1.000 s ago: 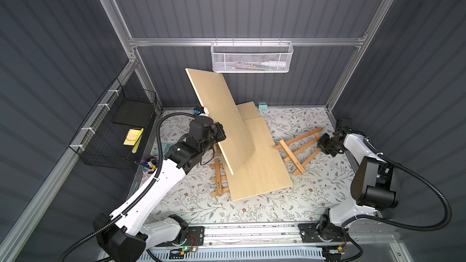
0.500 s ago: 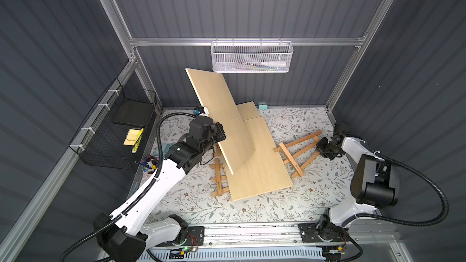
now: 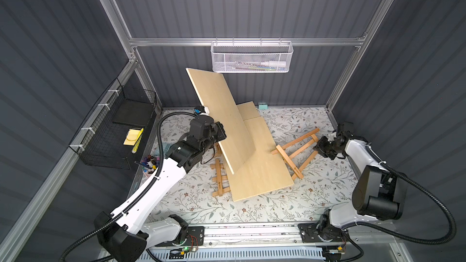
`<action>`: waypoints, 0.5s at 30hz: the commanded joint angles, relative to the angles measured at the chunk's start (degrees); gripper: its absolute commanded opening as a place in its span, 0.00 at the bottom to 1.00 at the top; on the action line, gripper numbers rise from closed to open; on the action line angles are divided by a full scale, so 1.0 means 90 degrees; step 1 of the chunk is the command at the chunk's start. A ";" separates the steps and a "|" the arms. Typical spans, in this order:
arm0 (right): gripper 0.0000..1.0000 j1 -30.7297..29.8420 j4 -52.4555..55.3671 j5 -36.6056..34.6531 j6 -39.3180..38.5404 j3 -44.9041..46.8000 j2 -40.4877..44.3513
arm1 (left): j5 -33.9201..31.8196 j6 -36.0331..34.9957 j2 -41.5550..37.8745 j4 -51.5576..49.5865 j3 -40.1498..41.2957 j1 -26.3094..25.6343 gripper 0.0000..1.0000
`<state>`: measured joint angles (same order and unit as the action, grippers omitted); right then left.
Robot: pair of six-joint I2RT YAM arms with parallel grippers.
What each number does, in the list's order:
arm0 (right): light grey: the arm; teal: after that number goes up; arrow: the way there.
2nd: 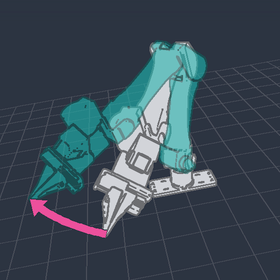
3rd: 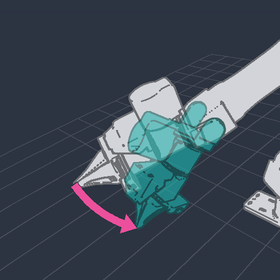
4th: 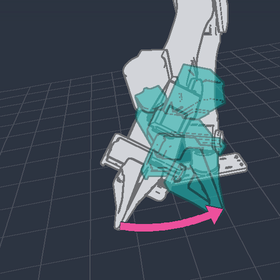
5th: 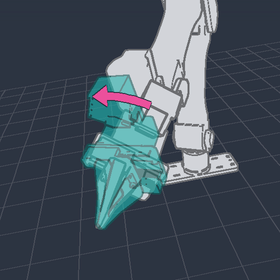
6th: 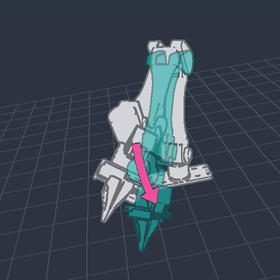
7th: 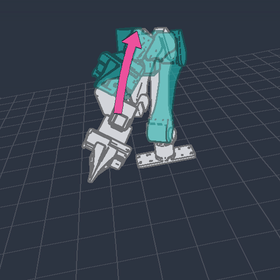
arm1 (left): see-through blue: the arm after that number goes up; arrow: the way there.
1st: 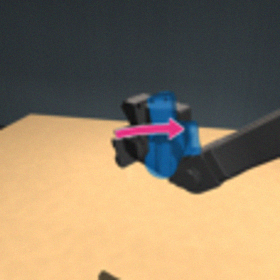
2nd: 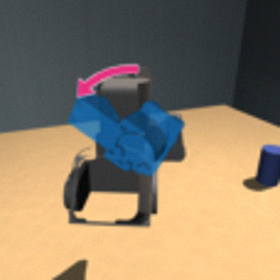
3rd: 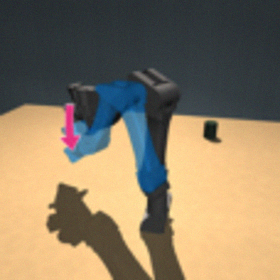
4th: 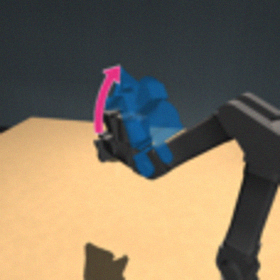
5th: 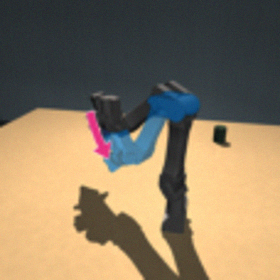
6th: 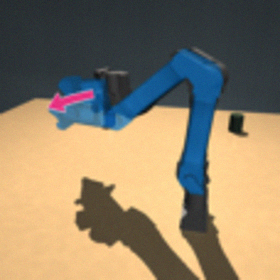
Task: Assemble the easel
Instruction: Unfold the easel.
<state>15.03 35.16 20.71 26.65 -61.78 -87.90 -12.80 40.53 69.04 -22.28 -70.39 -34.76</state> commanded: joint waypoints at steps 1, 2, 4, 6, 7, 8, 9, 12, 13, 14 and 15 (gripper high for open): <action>0.00 -0.0024 0.1228 0.1270 -0.0045 -0.0350 0.0288 | 0.0022 -0.0866 0.0234 0.0650 -0.0195 -0.0024 0.00; 0.00 -0.0023 0.1444 0.1291 -0.0125 -0.0429 0.0336 | 0.0040 -0.0872 0.0268 0.0675 -0.0196 -0.0024 0.00; 0.00 -0.0029 0.1830 0.1267 -0.0299 -0.0577 0.0410 | 0.0106 -0.0885 0.0329 0.0745 -0.0220 -0.0023 0.00; 0.00 -0.0048 0.2092 0.1150 -0.0420 -0.0669 0.0504 | 0.0171 -0.0906 0.0398 0.0796 -0.0235 -0.0024 0.00; 0.00 -0.0063 0.2211 0.1048 -0.0475 -0.0710 0.0578 | 0.0202 -0.0923 0.0433 0.0813 -0.0269 -0.0023 0.00; 0.00 -0.0085 0.2302 0.0925 -0.0532 -0.0755 0.0632 | 0.0233 -0.0937 0.0472 0.0830 -0.0290 -0.0024 0.00; 0.00 -0.0101 0.2395 0.0822 -0.0593 -0.0803 0.0674 | 0.0254 -0.0953 0.0497 0.0837 -0.0303 -0.0024 0.00; 0.00 -0.0164 0.2587 0.0670 -0.0714 -0.0925 0.0734 | 0.0299 -0.0986 0.0542 0.0891 -0.0336 -0.0024 0.00; 0.00 -0.0192 0.2610 0.0719 -0.0706 -0.0955 0.0738 | 0.0310 -0.1003 0.0551 0.0916 -0.0342 -0.0019 0.00; 0.00 -0.0230 0.2641 0.0736 -0.0697 -0.0970 0.0729 | 0.0323 -0.1002 0.0558 0.0923 -0.0339 -0.0022 0.00; 0.00 -0.0278 0.2687 0.0736 -0.0702 -0.0999 0.0728 | 0.0322 -0.1006 0.0561 0.0940 -0.0343 -0.0027 0.00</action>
<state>13.61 53.69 22.31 19.94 -68.82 -81.91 -10.46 41.23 72.71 -20.10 -71.75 -34.41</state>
